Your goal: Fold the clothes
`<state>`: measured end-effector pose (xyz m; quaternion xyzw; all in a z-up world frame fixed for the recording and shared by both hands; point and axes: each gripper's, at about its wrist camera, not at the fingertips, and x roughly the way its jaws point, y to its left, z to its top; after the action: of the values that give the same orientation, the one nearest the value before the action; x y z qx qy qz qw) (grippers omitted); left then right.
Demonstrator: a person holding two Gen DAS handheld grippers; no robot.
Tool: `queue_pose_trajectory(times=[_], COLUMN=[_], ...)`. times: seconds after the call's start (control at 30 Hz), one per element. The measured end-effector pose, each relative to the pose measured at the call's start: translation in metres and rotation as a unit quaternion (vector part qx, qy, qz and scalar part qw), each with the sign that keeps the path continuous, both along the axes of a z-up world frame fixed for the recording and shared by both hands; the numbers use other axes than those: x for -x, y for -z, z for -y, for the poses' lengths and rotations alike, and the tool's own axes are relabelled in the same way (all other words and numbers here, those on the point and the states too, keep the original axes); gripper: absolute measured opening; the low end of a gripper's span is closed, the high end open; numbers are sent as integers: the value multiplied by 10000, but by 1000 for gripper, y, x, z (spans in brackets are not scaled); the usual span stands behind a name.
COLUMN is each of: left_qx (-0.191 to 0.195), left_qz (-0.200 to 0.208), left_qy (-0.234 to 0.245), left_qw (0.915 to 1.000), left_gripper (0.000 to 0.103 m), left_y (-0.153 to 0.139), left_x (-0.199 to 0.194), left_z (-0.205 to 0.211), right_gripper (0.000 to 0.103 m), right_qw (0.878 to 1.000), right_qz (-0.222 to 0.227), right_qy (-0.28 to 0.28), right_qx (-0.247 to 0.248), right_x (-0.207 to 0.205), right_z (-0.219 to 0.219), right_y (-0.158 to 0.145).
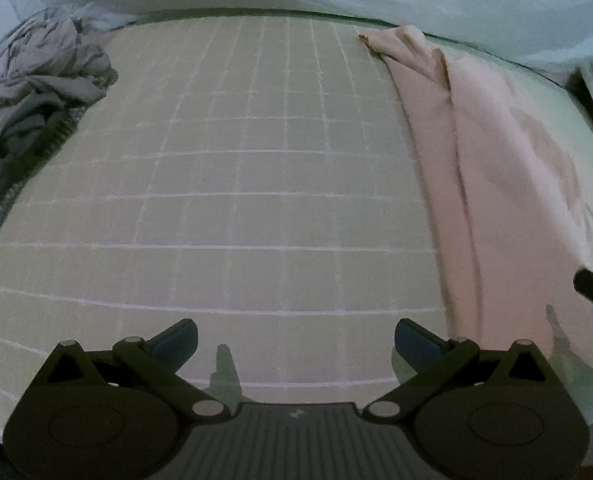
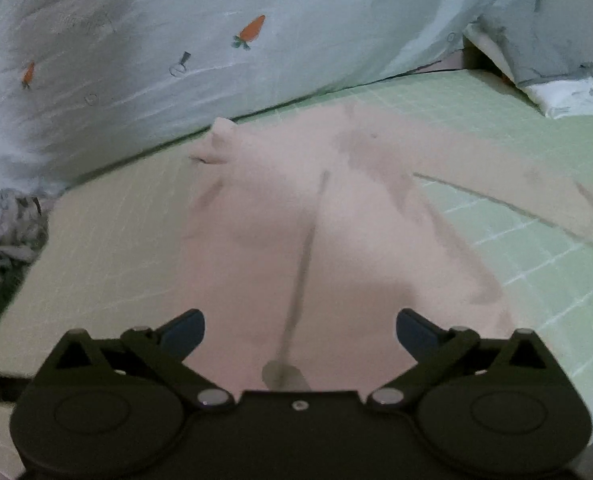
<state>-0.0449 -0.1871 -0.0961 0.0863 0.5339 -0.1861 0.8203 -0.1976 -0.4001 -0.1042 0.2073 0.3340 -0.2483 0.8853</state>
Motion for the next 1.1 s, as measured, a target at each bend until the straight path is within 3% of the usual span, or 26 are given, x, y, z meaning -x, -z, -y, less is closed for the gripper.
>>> queue_pose_trajectory(times=[0.13, 0.4, 0.53, 0.67, 0.9, 1.1], left_qx=[11, 60, -30, -163, -324, -371], left_qz=[-18, -19, -43, -70, -112, -109], left_qy=[-176, -568, -579, -663, -667, -664], left_qw=[9998, 9984, 9983, 9976, 9972, 9970], left_gripper=[103, 103, 103, 103, 103, 103], left_y=[1, 6, 8, 9, 14, 15], left_x=[14, 38, 53, 63, 71, 75], left_z=[36, 96, 115, 125, 138, 143], right_gripper=[103, 103, 103, 103, 103, 103], right_qw=[9995, 9850, 9800, 9755, 9660, 9703], right_qz=[42, 17, -157, -49, 222, -476], right_qy=[298, 1552, 1829, 2040, 2569, 2368], right_qx=[15, -756, -765, -819, -204, -119], right_x=[19, 82, 104, 119, 145, 143], right_z=[52, 176, 202, 222, 246, 249], right_y=[-6, 3, 10, 16, 5, 18])
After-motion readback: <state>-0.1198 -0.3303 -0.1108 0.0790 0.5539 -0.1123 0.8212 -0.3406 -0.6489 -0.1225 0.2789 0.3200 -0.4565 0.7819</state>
